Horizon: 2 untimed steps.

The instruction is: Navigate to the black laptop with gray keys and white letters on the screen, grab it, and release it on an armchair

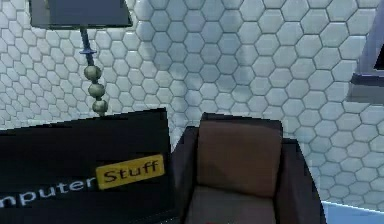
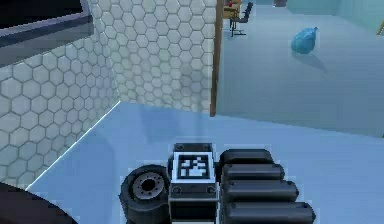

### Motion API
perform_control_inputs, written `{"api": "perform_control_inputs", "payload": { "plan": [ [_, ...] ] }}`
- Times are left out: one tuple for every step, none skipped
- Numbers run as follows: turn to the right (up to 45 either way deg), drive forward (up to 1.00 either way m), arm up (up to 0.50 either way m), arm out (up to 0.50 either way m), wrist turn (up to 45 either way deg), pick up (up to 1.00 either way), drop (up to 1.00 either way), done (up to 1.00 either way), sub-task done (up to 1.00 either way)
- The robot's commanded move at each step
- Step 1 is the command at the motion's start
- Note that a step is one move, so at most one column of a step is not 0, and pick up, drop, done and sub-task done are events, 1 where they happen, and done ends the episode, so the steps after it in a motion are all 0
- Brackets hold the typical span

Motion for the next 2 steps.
{"api": "perform_control_inputs", "payload": {
  "plan": [
    [33.0,0.00,0.00,0.00,0.0,0.00,0.00,0.00,0.00],
    [-27.0,0.00,0.00,0.00,0.0,0.00,0.00,0.00,0.00]
  ]
}}
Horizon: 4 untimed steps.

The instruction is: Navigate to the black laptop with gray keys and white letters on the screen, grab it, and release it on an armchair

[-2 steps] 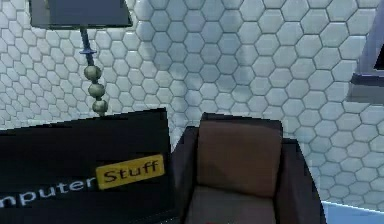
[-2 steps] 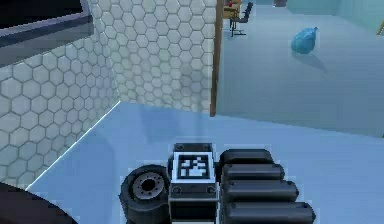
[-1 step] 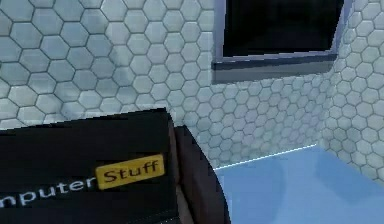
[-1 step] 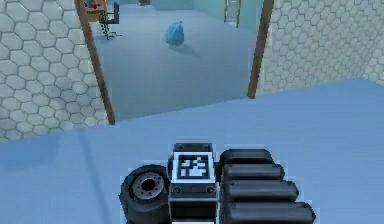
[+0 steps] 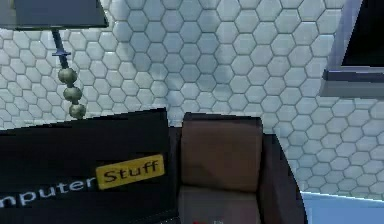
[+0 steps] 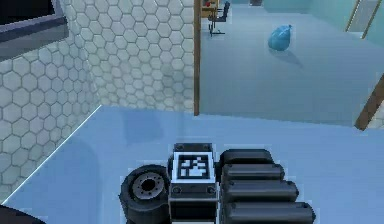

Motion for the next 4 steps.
{"api": "perform_control_inputs", "payload": {
  "plan": [
    [21.0,0.00,0.00,0.00,0.0,0.00,0.00,0.00,0.00],
    [-12.0,0.00,0.00,0.00,0.0,0.00,0.00,0.00,0.00],
    [12.0,0.00,0.00,0.00,0.0,0.00,0.00,0.00,0.00],
    [3.0,0.00,0.00,0.00,0.0,0.00,0.00,0.00,0.00]
  ]
}}
